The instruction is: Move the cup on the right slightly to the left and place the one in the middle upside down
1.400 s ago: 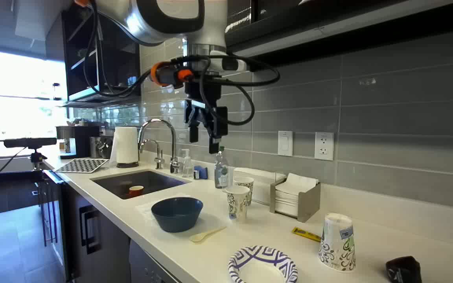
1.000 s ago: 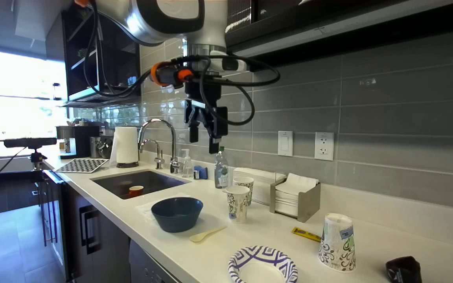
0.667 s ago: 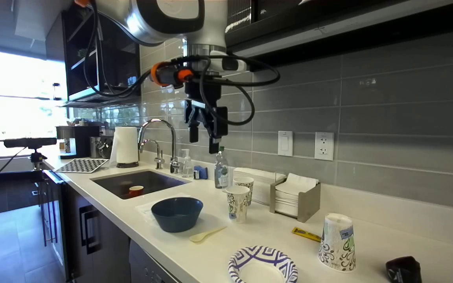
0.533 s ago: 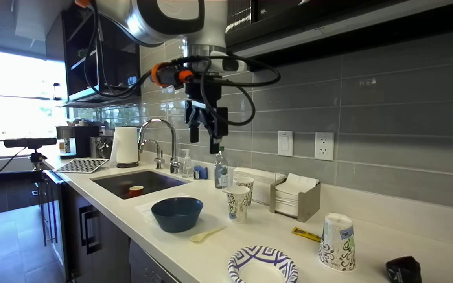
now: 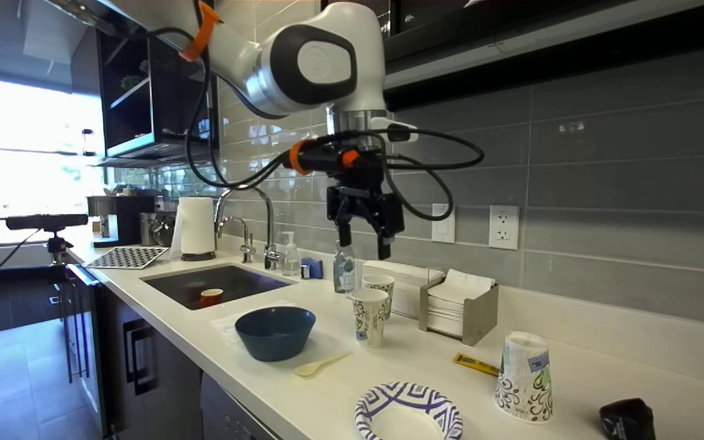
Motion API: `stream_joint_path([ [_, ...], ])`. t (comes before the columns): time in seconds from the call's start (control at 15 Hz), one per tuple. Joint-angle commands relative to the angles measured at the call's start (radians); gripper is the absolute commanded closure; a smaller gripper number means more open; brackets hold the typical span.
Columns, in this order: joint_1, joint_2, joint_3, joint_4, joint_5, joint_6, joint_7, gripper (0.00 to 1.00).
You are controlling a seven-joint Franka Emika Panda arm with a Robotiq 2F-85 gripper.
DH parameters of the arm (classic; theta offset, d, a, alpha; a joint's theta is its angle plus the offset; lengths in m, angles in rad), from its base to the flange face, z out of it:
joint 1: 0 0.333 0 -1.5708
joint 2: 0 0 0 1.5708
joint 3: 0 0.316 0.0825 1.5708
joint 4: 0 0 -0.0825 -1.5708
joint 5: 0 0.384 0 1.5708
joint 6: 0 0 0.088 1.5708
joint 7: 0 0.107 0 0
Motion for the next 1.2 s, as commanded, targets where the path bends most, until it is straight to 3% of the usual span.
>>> stream_joint_path([
  [0.0,-0.036,0.138,0.014,0.122,-0.101,0.052,-0.023,0.0],
  [0.2,-0.057,0.208,0.007,0.181,-0.181,0.084,-0.019,0.0],
  [0.27,-0.061,0.225,0.003,0.198,-0.181,0.082,-0.035,0.0],
  [0.33,-0.055,0.174,0.013,0.14,-0.152,0.078,-0.011,0.0],
  [0.67,-0.066,0.215,0.01,0.18,-0.161,0.08,-0.026,0.0],
  [1.13,-0.127,0.362,-0.03,0.256,-0.114,0.193,-0.034,0.0],
])
